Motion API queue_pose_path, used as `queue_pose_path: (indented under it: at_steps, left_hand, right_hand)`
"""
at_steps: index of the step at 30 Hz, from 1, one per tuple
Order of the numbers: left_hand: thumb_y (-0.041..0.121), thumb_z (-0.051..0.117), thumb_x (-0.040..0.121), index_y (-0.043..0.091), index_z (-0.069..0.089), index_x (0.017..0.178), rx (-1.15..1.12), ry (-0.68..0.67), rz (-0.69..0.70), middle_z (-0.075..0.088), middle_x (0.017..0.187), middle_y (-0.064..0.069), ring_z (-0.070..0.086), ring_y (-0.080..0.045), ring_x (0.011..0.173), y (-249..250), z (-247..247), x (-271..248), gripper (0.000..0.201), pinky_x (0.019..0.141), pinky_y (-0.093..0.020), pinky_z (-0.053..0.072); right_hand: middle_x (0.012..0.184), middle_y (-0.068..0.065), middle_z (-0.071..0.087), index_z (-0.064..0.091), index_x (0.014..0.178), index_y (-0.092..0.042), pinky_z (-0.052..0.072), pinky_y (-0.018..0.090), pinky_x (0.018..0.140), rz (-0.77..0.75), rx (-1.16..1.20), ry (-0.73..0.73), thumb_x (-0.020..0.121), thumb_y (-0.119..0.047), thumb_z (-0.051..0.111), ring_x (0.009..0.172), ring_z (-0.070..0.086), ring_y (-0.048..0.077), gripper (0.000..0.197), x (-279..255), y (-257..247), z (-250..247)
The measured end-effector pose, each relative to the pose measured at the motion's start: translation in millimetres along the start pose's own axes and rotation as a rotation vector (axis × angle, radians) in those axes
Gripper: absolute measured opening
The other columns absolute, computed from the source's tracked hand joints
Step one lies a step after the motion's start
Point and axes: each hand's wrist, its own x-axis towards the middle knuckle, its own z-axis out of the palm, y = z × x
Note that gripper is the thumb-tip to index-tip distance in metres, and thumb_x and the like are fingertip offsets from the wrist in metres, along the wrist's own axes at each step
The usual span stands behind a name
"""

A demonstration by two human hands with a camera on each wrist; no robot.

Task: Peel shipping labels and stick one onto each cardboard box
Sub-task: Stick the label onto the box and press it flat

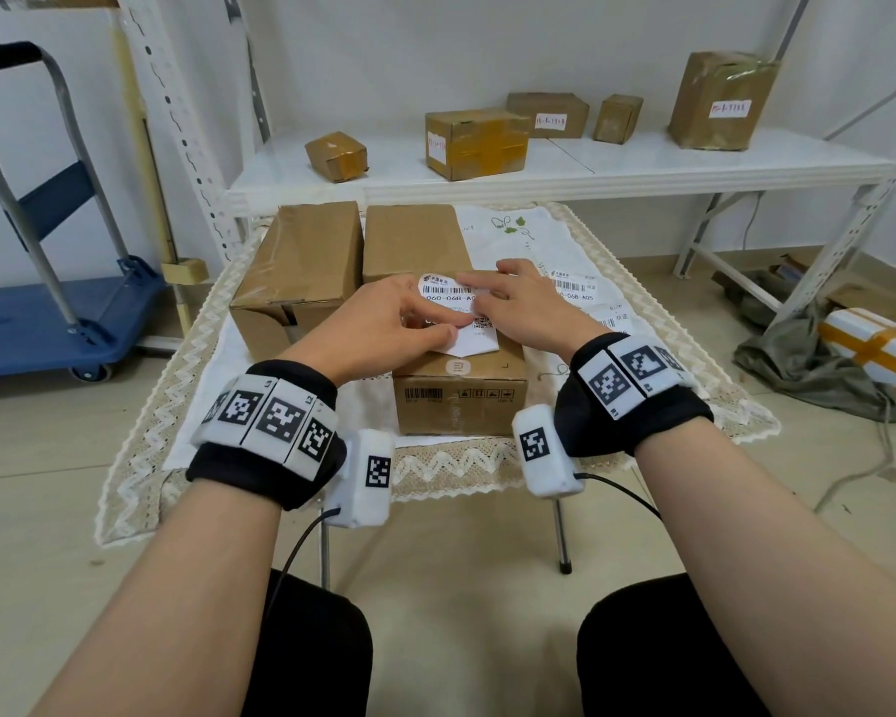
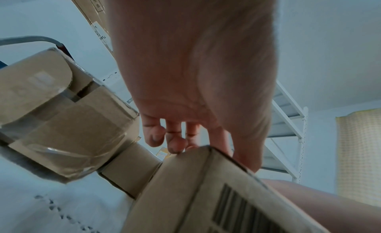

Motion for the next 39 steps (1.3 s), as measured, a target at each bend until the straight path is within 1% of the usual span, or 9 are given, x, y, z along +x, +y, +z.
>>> queue_pose_path:
  at_steps: [5,8,17,23,25,29,33,36,39]
  left_hand:
    - [0.034,0.058,0.101,0.035,0.074,0.119,-0.039,0.026,-0.019,0.044,0.088,0.012,0.044,-0.002,0.074,-4,3,3,0.024,0.058,-0.006,0.032]
    - [0.038,0.052,0.103,0.035,0.074,0.118,-0.066,0.024,-0.030,0.045,0.085,0.004,0.044,-0.008,0.073,-6,2,5,0.026,0.065,-0.019,0.034]
    - [0.034,0.052,0.105,0.036,0.062,0.135,-0.067,0.000,-0.099,0.046,0.085,-0.004,0.044,-0.019,0.080,-22,1,17,0.031,0.074,-0.030,0.035]
    - [0.033,0.049,0.107,0.030,0.050,0.148,-0.105,-0.056,-0.108,0.044,0.073,0.000,0.041,-0.013,0.067,-36,6,30,0.042,0.060,-0.020,0.031]
    - [0.040,0.047,0.106,0.036,0.043,0.153,-0.085,-0.071,-0.144,0.051,0.087,-0.002,0.050,-0.014,0.074,-39,7,33,0.047,0.066,-0.020,0.037]
    - [0.058,0.045,0.101,0.049,0.033,0.154,-0.061,-0.106,-0.211,0.047,0.138,-0.011,0.054,-0.028,0.123,-51,9,41,0.055,0.113,-0.042,0.039]
    - [0.065,0.044,0.096,0.052,0.029,0.154,-0.087,-0.134,-0.227,0.041,0.154,-0.006,0.048,-0.027,0.136,-54,11,44,0.061,0.118,-0.046,0.036]
    - [0.060,0.045,0.096,0.047,0.033,0.154,-0.095,-0.112,-0.212,0.050,0.147,-0.010,0.055,-0.025,0.128,-54,10,48,0.061,0.113,-0.041,0.042]
    - [0.028,0.046,0.108,0.034,0.045,0.152,-0.131,-0.089,-0.127,0.068,0.118,-0.021,0.063,-0.026,0.091,-52,12,51,0.045,0.088,-0.036,0.050]
  right_hand:
    - [0.167,0.009,0.013,0.046,0.149,-0.037,0.011,0.038,0.123,0.007,0.025,-0.022,0.104,-0.027,0.043,0.156,0.005,0.021,0.046,1,-1,1]
    - [0.169,0.008,0.010,0.042,0.152,-0.035,0.006,0.039,0.124,-0.002,0.010,-0.033,0.106,-0.028,0.042,0.157,-0.002,0.019,0.046,-3,-2,-1]
    - [0.171,0.009,-0.002,0.033,0.156,-0.038,0.003,0.040,0.123,-0.034,-0.069,-0.094,0.109,-0.038,0.035,0.157,-0.009,0.022,0.047,-16,-2,-4]
    - [0.171,0.007,0.000,0.027,0.159,-0.037,0.003,0.041,0.123,-0.022,-0.052,-0.113,0.109,-0.042,0.034,0.157,-0.012,0.020,0.051,-21,1,-5]
    - [0.171,0.005,0.003,0.024,0.160,-0.036,0.002,0.042,0.124,-0.003,-0.045,-0.109,0.109,-0.044,0.034,0.156,-0.013,0.019,0.053,-21,2,-5]
    - [0.171,0.005,-0.007,0.021,0.159,-0.041,0.005,0.047,0.126,0.075,-0.041,-0.095,0.104,-0.056,0.036,0.157,-0.006,0.028,0.059,-13,10,-1]
    - [0.171,0.007,-0.003,0.020,0.160,-0.039,0.006,0.044,0.124,0.088,-0.042,-0.073,0.105,-0.055,0.037,0.158,-0.005,0.026,0.060,-12,10,-1]
    - [0.171,0.008,-0.002,0.018,0.160,-0.038,0.007,0.043,0.124,0.059,-0.032,-0.052,0.106,-0.050,0.038,0.157,-0.009,0.022,0.059,-9,11,1]
    - [0.171,0.006,-0.006,0.021,0.158,-0.045,0.008,0.047,0.126,-0.010,-0.010,-0.062,0.105,-0.046,0.040,0.157,-0.007,0.025,0.056,-6,10,6]
